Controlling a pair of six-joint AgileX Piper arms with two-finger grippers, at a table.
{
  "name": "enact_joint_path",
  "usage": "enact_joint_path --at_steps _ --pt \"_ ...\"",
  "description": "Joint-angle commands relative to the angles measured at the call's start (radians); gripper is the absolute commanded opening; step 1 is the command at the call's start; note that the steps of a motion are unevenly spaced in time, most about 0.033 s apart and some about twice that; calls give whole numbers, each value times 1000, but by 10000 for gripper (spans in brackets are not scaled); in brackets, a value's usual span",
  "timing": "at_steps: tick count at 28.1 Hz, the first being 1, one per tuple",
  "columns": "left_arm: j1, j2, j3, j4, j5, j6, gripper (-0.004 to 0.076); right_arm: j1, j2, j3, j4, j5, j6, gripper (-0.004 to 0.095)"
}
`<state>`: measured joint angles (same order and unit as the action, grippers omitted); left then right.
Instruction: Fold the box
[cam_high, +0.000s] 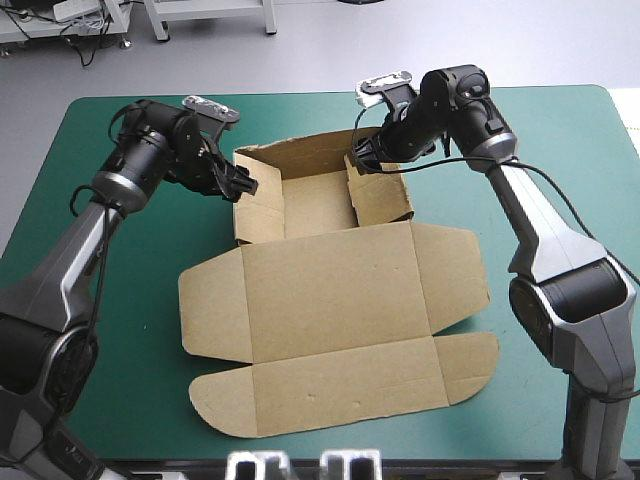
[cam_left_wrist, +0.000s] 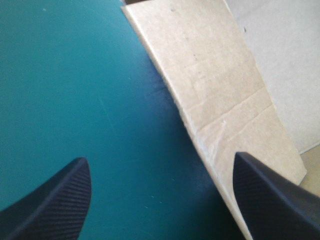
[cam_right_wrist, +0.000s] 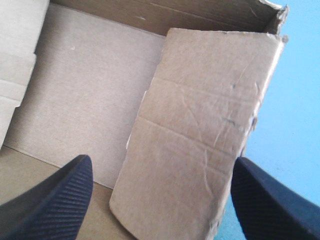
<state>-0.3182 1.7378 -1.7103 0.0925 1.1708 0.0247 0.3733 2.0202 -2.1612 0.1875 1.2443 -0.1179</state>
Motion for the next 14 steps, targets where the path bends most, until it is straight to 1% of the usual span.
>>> enact_joint_path --at_steps 1,3,4,5,6,7,9,11,12,14 --pt "24 -137 -29 9 -72 -1 562 2 -103 -32 3 12 -34 708" --pt "31 -197 -29 9 -68 10 549 2 -129 -32 1 12 -44 699" --pt "31 -229 -29 11 -53 25 530 2 -144 -32 1 12 -52 694" --pt "31 -256 -25 16 -41 34 507 2 -160 -32 1 12 -62 692" --pt "31 -287 -23 17 -21 49 468 2 -172 -30 1 12 -67 692" --pt "31 -318 -23 22 6 65 417 2 -188 -30 1 12 -79 692" --pt "31 -395 -23 24 113 130 245 2 -212 -30 -21 12 -104 692" --pt "31 -452 0 9 124 153 110 2 -216 -30 -63 12 -104 692" --pt "31 -476 22 0 124 168 67 2 -216 -28 -83 12 -104 692" --pt "31 -540 81 -17 124 176 -10 2 -213 -28 -82 12 -99 687"
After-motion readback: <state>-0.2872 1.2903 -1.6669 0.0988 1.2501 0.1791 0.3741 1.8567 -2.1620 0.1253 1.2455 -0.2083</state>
